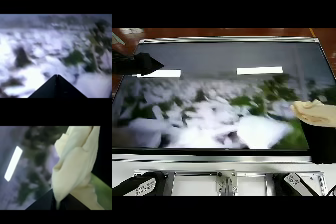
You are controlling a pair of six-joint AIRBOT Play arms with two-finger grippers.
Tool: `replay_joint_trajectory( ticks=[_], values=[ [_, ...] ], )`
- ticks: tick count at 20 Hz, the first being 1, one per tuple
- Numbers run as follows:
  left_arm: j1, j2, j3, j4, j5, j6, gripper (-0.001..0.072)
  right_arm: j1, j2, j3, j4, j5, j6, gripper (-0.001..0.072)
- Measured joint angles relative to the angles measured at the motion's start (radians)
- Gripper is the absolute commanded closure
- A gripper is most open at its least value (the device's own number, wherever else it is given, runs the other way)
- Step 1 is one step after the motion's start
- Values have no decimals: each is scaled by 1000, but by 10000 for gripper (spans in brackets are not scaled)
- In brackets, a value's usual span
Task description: Fold the shirts.
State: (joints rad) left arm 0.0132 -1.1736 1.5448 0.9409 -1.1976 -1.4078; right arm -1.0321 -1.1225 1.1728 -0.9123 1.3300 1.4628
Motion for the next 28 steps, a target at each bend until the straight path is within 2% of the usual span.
replay_joint_trajectory(
  ticks=[3,7,11,12,13,14,15,22,26,28],
  values=[
    [-20,2,0,-3,-22,-3,671,-134,17,0,-35,3,-5,653],
    [-50,2,0,-8,-35,-3,670,-223,24,-31,-216,26,3,653],
    [-71,3,0,-7,-40,-15,671,-268,26,-166,-328,21,35,652],
    [-76,2,0,-7,-40,-20,670,-272,27,-204,-338,2,37,626],
    [-81,2,0,-8,-41,-22,671,-277,27,-236,-349,-23,42,441],
    [-86,2,0,-8,-41,-23,671,-280,27,-261,-359,-50,44,165],
    [-90,2,0,-9,-42,-26,671,-282,27,-280,-365,-76,46,85],
    [-105,0,0,-9,-51,-28,671,-277,82,-233,-347,-168,66,86],
    [-139,-17,0,69,7,-26,674,-139,183,-131,-163,-316,-74,86],
    [-205,-49,0,222,9,-98,644,23,218,-106,-107,-351,-144,81]
  ],
)
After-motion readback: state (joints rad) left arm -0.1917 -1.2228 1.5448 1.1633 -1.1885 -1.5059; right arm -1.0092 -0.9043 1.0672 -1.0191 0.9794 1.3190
